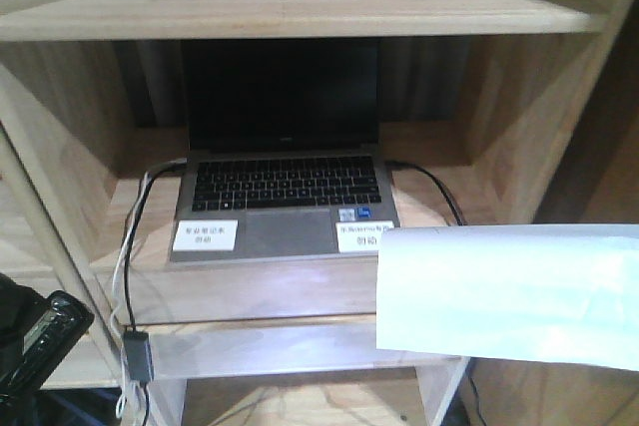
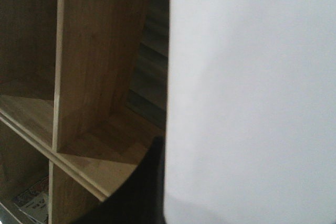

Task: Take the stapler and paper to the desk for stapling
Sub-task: 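Pull the paper sheet off the shelf toward the robot with the right gripper, then turn the base away from the shelf toward the wooden desk, holding both items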

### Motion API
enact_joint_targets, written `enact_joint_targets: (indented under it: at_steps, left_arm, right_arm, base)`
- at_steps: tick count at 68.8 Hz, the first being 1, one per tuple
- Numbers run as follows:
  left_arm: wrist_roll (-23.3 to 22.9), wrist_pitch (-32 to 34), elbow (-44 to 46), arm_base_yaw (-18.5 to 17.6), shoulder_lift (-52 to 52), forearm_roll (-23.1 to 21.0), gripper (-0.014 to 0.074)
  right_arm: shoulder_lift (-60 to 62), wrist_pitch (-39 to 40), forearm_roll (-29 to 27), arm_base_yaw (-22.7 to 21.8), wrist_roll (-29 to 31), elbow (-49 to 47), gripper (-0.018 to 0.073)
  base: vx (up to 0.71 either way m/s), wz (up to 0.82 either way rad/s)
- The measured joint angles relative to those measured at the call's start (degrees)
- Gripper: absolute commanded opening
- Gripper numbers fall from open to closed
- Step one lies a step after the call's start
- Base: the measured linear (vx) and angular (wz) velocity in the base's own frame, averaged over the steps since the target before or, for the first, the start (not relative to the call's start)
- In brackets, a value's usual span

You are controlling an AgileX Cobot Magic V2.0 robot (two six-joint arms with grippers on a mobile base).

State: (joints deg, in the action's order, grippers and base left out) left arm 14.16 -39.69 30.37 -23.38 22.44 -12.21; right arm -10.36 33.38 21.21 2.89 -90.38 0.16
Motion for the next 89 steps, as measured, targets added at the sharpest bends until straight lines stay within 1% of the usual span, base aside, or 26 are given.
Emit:
enact_joint_targets:
  at_steps: [16,30,89]
  left_arm:
    - [0.0,0.0,0.0,0.0,0.0,-0.1,-0.0007]
    - [0.0,0.0,0.0,0.0,0.0,-0.1,-0.0007]
    - [0.0,-0.1,0.0,0.0,0.0,-0.1,-0.0007]
  right_arm:
    - [0.0,0.0,0.0,0.0,0.0,0.0,-0.0002]
    - [0.0,0.0,0.0,0.0,0.0,0.0,-0.0002]
    - [0.0,0.0,0.0,0.0,0.0,0.0,-0.0002]
  base:
    - [-0.19,0.05]
    - [-0.15,0.33]
    - [-0.09,0.54]
